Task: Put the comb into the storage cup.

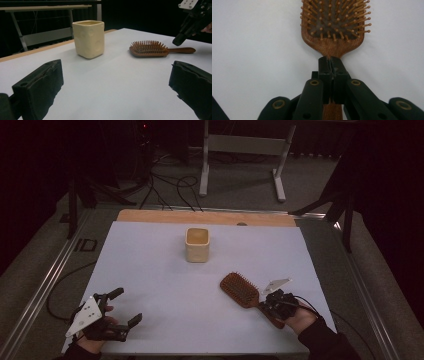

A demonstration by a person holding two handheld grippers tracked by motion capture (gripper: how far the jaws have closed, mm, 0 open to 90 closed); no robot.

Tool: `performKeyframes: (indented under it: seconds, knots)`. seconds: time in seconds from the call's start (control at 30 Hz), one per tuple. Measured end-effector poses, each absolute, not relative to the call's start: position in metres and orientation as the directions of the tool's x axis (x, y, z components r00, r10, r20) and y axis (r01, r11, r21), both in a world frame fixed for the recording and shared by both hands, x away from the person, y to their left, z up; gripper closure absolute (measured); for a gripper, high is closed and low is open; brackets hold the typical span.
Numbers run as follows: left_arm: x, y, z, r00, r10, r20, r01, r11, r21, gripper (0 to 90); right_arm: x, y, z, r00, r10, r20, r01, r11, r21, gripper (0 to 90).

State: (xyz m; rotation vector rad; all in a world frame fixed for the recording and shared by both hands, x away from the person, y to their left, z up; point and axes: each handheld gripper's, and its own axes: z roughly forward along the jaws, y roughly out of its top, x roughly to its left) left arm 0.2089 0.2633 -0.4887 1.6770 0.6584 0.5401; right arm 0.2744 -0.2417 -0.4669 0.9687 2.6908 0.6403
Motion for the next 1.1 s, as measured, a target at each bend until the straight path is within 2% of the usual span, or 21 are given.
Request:
performKeyframes:
  seconds: [0.13,0.17,0.27,0.47,0.6,0.73,0.83,0.9,1.1]
  knots:
    - [0.209,0.263,-0.489,0.732,0.681,0.001,0.134,-0.145,0.98,0.1,0.278,-0.242,-0.467,-0.769,0.637,-0.041,0.558,0.702,0.443,77.1]
    - [0.209,0.263,-0.489,0.732,0.681,0.001,0.134,-0.145,0.98,0.1,0.278,-0.242,-0.467,-0.769,0.637,-0.041,0.558,0.702,0.443,77.1]
    - [0.209,0.263,-0.489,0.732,0.681,0.0,0.135,-0.144,0.98,0.1,0.281,-0.24,-0.468,-0.777,0.629,-0.021,0.563,0.71,0.423,60.1]
    - [0.209,0.264,-0.489,0.732,0.681,0.0,0.134,-0.143,0.981,0.1,0.286,-0.24,-0.469,-0.776,0.63,0.002,0.58,0.714,0.392,40.8]
    - [0.209,0.264,-0.489,0.732,0.681,-0.002,0.135,-0.143,0.98,0.1,0.288,-0.239,-0.469,-0.782,0.623,0.009,0.58,0.723,0.376,34.0]
    - [0.209,0.264,-0.489,0.733,0.681,-0.005,0.136,-0.139,0.981,0.1,0.292,-0.237,-0.472,-0.783,0.621,0.029,0.591,0.731,0.341,18.1]
    - [0.209,0.264,-0.489,0.733,0.68,-0.007,0.137,-0.138,0.981,0.1,0.294,-0.236,-0.474,-0.783,0.621,0.033,0.596,0.736,0.322,13.4]
    - [0.209,0.264,-0.489,0.734,0.679,-0.009,0.139,-0.137,0.981,0.1,0.296,-0.236,-0.474,-0.777,0.629,0.031,0.603,0.73,0.32,13.6]
    - [0.209,0.264,-0.489,0.733,0.68,-0.013,0.139,-0.132,0.982,0.1,0.299,-0.232,-0.475,-0.793,0.609,0.024,0.588,0.753,0.297,23.5]
